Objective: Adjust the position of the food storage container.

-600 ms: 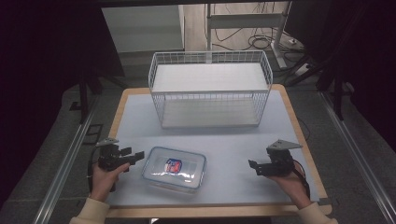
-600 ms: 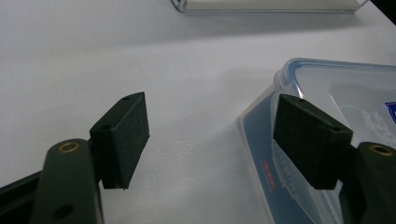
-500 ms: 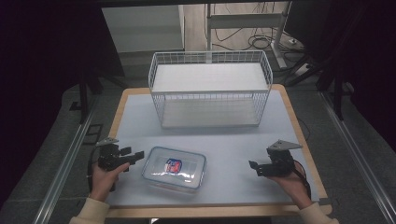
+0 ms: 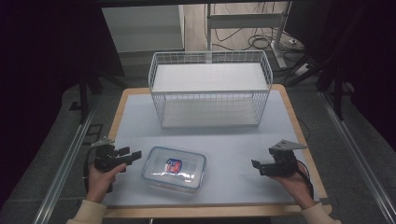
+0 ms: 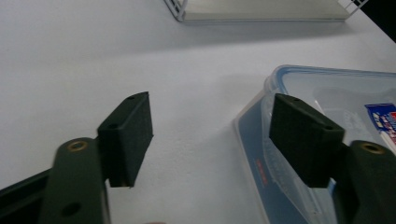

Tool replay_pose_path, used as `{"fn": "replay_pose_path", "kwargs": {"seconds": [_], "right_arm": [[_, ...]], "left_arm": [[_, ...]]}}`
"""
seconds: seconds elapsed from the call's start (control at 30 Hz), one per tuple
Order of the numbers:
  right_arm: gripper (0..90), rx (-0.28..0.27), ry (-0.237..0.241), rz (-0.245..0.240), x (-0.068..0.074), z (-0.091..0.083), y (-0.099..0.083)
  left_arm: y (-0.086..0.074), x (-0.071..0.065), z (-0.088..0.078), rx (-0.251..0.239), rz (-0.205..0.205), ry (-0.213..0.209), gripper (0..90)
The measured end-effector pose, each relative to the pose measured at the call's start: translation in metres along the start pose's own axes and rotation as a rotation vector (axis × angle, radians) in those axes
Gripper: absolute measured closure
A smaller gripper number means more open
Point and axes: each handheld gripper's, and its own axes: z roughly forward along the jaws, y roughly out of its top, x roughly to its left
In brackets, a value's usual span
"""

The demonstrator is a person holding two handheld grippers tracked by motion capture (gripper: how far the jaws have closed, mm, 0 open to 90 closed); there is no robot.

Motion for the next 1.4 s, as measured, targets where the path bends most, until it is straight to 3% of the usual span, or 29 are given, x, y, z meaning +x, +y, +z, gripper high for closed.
{"fn": "replay_pose_path", "kwargs": {"seconds": [0.1,0.13,0.27,0.43,0.8,0.9,0.97,1.0,1.2,1.3,1.37,1.4], "right_arm": [[12.0,0.003,0.004,0.017,-0.002,0.001,0.000],[12.0,0.002,0.004,0.016,-0.004,0.002,-0.001],[12.4,0.008,0.005,0.015,-0.004,0.002,-0.002],[13.0,0.012,0.001,0.007,-0.001,0.001,-0.001],[13.1,0.010,0.002,0.019,-0.002,0.000,-0.001],[13.2,0.008,0.002,0.019,-0.002,0.000,-0.001],[13.3,0.008,0.002,0.017,-0.002,-0.001,-0.001],[13.4,0.008,0.002,0.018,-0.002,-0.001,-0.001],[13.5,0.008,-0.001,0.021,-0.003,0.000,-0.001],[13.6,0.009,0.001,0.023,-0.003,0.000,0.000],[13.6,0.010,0.002,0.023,-0.003,0.001,-0.001],[13.6,0.014,0.001,0.023,-0.003,0.002,-0.001]], "left_arm": [[0.000,-0.002,-0.001,0.003,0.015,0.003,39.4],[0.001,-0.004,-0.002,0.012,0.026,0.008,50.3],[0.004,-0.009,-0.004,0.048,0.054,-0.001,75.5],[0.005,-0.013,-0.008,0.070,0.074,-0.017,89.5],[-0.015,-0.017,-0.019,0.130,0.074,-0.070,89.9],[-0.018,-0.019,-0.021,0.132,0.073,-0.074,89.9],[-0.021,-0.023,-0.026,0.127,0.074,-0.098,90.0],[-0.023,-0.032,-0.031,0.125,0.106,-0.109,90.0],[-0.015,-0.051,-0.039,0.103,0.157,-0.143,90.0],[-0.010,-0.069,-0.034,0.109,0.199,-0.222,90.0],[-0.009,-0.074,-0.031,0.115,0.212,-0.234,90.0],[-0.008,-0.090,-0.024,0.132,0.247,-0.269,90.0]]}}
